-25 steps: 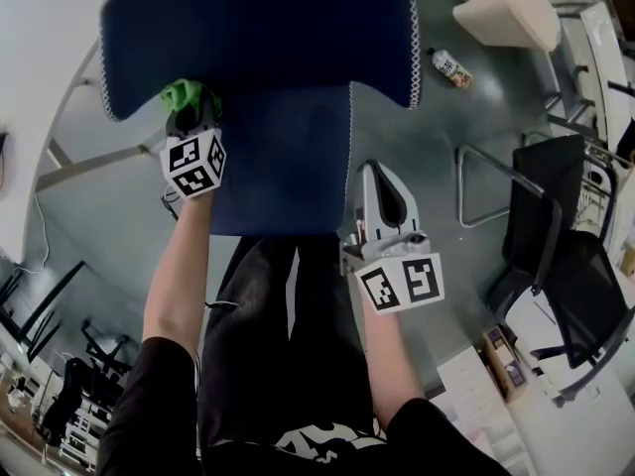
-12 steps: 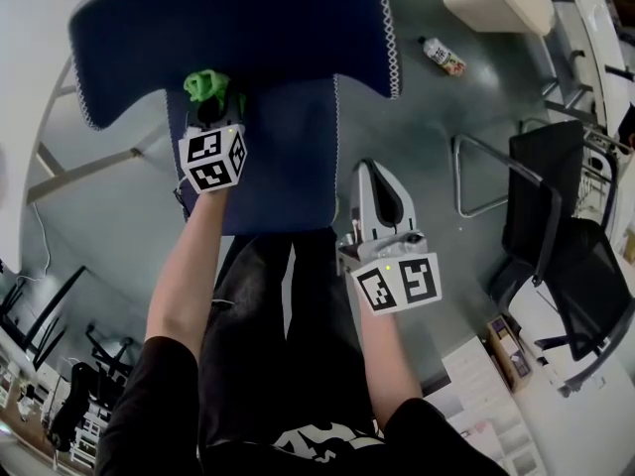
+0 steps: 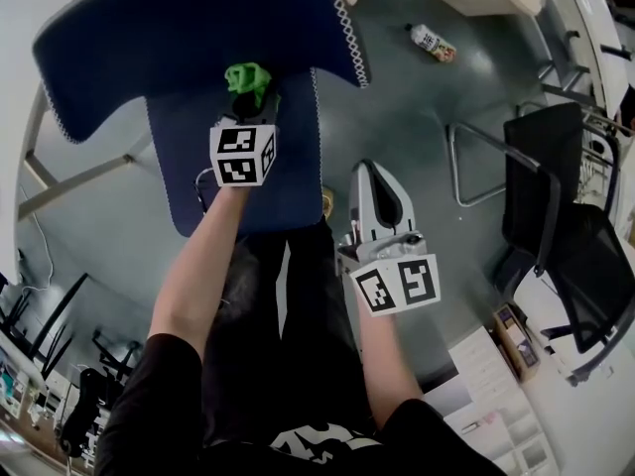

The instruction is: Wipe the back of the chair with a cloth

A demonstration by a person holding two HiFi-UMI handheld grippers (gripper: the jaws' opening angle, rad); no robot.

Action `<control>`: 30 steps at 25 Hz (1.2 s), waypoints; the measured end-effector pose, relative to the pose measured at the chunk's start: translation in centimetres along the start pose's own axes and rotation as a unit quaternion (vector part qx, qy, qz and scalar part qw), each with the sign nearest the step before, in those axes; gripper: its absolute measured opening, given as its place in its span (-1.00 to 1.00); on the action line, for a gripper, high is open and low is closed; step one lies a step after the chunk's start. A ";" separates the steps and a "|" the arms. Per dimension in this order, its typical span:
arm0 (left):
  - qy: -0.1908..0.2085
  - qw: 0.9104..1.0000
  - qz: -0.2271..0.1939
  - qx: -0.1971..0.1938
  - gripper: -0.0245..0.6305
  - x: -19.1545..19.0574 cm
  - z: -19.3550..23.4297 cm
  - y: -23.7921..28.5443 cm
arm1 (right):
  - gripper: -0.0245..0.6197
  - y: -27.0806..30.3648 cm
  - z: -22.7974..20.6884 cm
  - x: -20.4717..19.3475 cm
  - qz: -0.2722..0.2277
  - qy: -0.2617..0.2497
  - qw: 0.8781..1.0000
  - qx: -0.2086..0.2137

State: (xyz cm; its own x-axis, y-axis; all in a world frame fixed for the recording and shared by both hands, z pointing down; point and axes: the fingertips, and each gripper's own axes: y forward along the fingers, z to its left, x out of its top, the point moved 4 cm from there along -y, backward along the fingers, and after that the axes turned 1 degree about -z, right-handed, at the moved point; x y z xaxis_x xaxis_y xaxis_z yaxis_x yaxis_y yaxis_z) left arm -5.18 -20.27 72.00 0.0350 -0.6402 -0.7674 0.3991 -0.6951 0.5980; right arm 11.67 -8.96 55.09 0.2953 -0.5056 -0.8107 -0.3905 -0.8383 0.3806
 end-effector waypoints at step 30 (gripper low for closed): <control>-0.004 0.995 -0.028 -0.091 -0.73 8.5 -6.5 -14.4 | -0.93 -4.6 3.9 5.8 0.002 -0.053 0.997 0.055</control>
State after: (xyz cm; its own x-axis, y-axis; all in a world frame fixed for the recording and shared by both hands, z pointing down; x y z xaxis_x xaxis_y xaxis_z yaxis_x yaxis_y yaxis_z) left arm -4.71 -13.58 55.40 0.0012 -0.6052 -0.7961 0.5594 -0.6594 0.5022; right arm 11.76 -7.25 46.87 0.2028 -0.4792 -0.8539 -0.4871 -0.8059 0.3366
